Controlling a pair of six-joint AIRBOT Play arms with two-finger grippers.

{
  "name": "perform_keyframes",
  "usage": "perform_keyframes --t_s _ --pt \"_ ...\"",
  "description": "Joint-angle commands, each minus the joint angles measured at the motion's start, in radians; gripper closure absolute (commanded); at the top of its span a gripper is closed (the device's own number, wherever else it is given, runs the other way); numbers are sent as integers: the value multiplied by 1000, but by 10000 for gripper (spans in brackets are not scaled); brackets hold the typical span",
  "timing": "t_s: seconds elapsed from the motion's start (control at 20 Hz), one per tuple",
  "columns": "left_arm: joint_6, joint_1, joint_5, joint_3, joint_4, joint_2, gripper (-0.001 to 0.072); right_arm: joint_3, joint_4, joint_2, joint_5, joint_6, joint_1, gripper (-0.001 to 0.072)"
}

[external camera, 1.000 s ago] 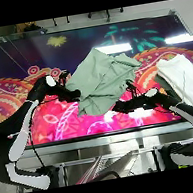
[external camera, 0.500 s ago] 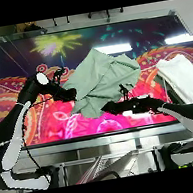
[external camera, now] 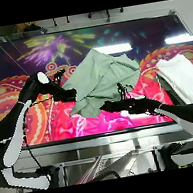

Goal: Fold the shirts.

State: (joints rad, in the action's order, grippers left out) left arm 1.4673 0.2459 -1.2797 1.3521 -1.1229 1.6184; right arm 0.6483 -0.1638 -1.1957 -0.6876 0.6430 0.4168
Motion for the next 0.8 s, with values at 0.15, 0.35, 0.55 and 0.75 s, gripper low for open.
perform_keyframes --t_s 0.15,0.35,0.55,0.75 --pt "-8 -1 -4 24 -2 14 359 6 208 52 63 167 3 693" --pt "-8 2 -24 23 -2 29 420 6 209 52 63 167 3 693" --pt "-8 -4 -89 24 -42 43 419 6 209 53 63 167 3 694" --pt "16 13 -54 24 -92 62 420 6 209 53 63 167 3 693"
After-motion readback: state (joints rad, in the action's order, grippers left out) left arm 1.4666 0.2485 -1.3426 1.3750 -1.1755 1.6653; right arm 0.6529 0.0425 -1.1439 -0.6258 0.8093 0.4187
